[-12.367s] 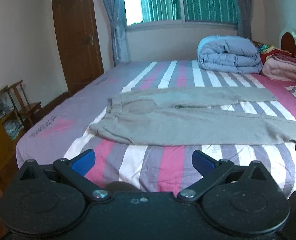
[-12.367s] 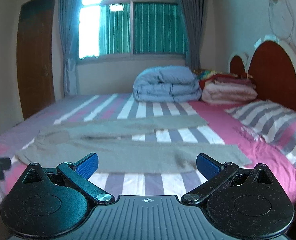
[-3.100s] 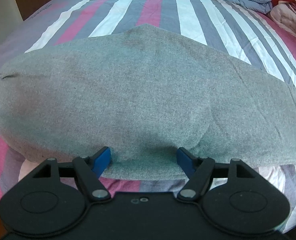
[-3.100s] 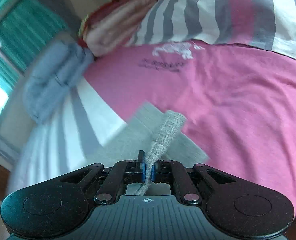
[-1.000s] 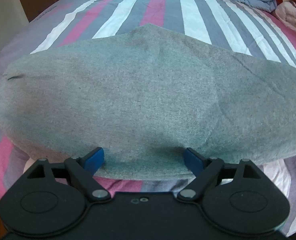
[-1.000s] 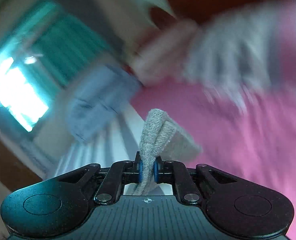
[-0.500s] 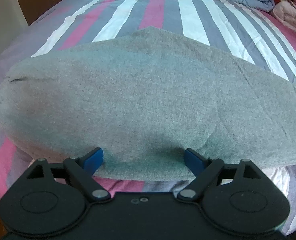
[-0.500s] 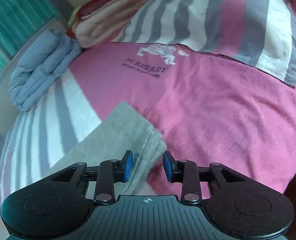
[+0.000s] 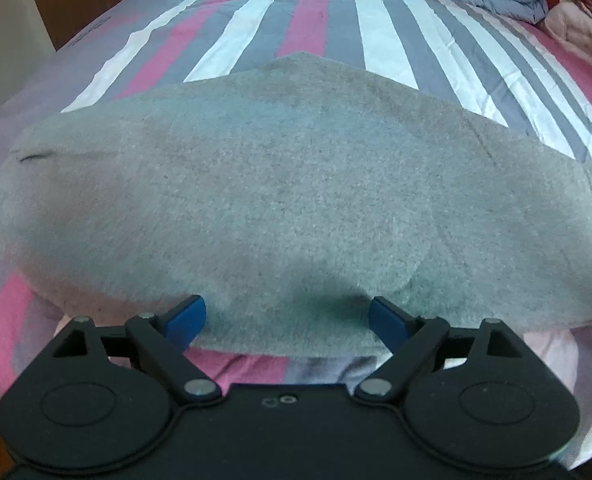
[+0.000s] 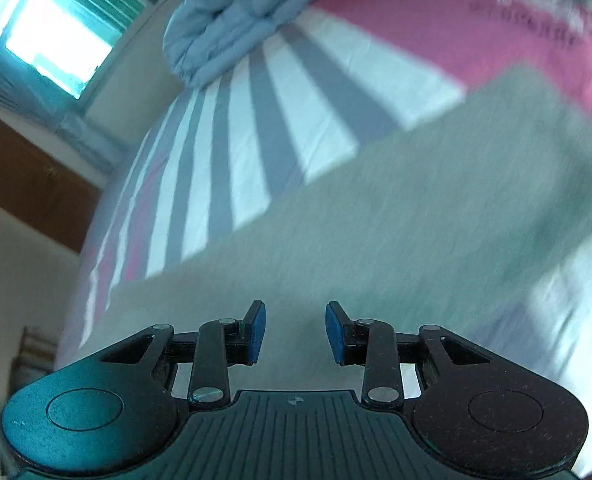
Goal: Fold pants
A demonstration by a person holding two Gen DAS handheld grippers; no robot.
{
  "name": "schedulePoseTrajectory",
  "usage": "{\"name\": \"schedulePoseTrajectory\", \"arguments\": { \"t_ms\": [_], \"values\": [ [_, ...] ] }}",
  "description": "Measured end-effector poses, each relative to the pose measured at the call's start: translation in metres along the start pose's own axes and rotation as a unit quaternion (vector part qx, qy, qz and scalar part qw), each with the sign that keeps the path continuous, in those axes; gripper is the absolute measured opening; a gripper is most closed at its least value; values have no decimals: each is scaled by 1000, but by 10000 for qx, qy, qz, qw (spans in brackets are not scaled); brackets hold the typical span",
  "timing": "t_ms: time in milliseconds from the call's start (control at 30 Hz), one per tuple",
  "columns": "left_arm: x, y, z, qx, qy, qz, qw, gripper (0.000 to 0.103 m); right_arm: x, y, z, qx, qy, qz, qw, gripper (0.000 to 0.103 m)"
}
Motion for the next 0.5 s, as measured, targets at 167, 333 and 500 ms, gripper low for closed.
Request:
{"name": "schedulePoseTrajectory", "arguments": {
  "t_ms": [167, 333, 500],
  "values": [
    [3, 0, -4, -180, 16, -58, 9998, 82, 19, 2, 4, -147, 176, 62, 9997, 34],
    [4, 0, 1, -158, -25, -125, 9998, 82, 56, -21, 22, -385, 306, -714, 9962, 34],
    [10, 2, 0, -266, -65, -120, 9996, 80, 63, -70, 70, -609, 136, -3047, 9504, 34]
  ]
}}
Point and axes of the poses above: each gripper's, at about its wrist camera, not at the fingertips, and z roughly the way its jaws point, y to its right, x to its top, the point moved 3 cm from there along z, roughly the way its jaws point, and after that the axes turned 2 degrees about y, right-handed, at the moved point
